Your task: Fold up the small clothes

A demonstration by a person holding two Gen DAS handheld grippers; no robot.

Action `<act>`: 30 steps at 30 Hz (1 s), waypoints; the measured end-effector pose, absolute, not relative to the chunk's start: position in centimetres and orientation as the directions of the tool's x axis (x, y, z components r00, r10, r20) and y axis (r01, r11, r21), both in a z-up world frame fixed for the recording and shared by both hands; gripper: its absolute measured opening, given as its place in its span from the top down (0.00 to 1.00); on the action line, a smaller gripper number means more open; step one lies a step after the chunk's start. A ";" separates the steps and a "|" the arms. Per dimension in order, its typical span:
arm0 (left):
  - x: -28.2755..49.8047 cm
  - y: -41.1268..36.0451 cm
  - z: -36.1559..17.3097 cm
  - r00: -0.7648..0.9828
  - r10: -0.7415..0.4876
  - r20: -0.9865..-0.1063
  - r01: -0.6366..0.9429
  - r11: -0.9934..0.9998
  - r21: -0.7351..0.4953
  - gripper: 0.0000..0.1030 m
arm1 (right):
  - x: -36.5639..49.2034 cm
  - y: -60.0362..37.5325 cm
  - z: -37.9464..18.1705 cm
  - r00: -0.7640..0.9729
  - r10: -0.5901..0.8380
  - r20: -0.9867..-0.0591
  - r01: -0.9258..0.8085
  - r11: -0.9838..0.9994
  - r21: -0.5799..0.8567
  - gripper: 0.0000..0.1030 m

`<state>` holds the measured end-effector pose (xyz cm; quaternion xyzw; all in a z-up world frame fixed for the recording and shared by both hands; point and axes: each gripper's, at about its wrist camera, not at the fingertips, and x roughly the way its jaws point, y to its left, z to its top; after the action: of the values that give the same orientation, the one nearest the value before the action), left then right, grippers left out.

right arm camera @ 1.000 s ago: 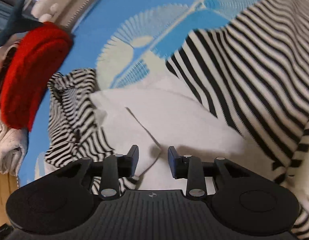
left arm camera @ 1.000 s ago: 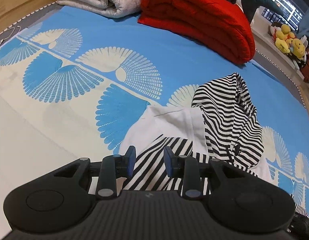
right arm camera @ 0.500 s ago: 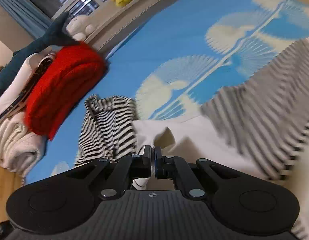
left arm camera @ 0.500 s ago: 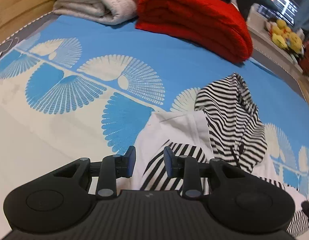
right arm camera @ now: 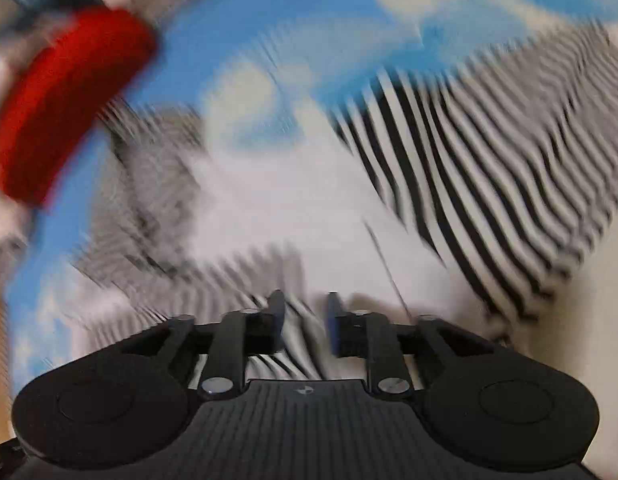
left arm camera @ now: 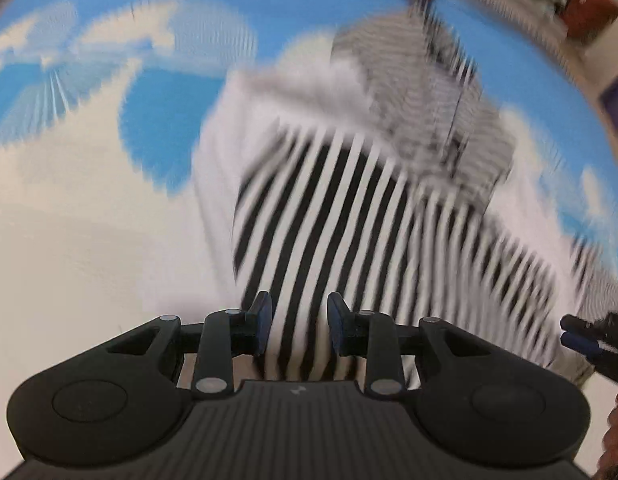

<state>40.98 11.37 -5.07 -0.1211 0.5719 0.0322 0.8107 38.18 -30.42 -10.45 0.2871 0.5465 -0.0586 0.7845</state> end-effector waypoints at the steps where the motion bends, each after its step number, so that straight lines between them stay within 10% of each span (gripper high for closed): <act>1: 40.8 11.1 -6.6 0.286 -0.066 -0.956 -0.175 0.977 -0.120 0.68 | 38.2 -30.8 -11.8 0.326 0.202 -0.923 0.439 0.832 0.338 0.74; 15: 41.1 7.1 0.8 0.457 -0.119 -0.881 -0.082 0.981 -0.175 0.65 | 40.8 -33.3 -11.6 0.419 0.178 -0.890 0.410 0.838 0.361 0.53; 19: 41.6 6.8 0.5 0.449 -0.114 -0.886 -0.096 0.980 -0.175 0.65 | 41.6 -29.7 -11.4 0.462 0.176 -0.869 0.247 0.916 0.317 0.98; 27: 42.0 7.0 -0.3 0.430 -0.104 -0.897 -0.091 0.983 -0.158 0.65 | 41.6 -30.4 -8.7 0.562 -0.026 -0.827 0.287 0.944 0.165 1.00; 30: 42.1 6.8 -0.6 0.425 -0.103 -0.899 -0.088 0.984 -0.154 0.65 | 41.5 -30.4 -9.4 0.547 0.099 -0.831 0.260 0.924 0.282 0.96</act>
<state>42.07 6.78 -0.56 -0.0890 0.5363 -0.0043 0.8393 41.46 -30.43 -9.43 0.1897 0.4738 -0.0468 0.8587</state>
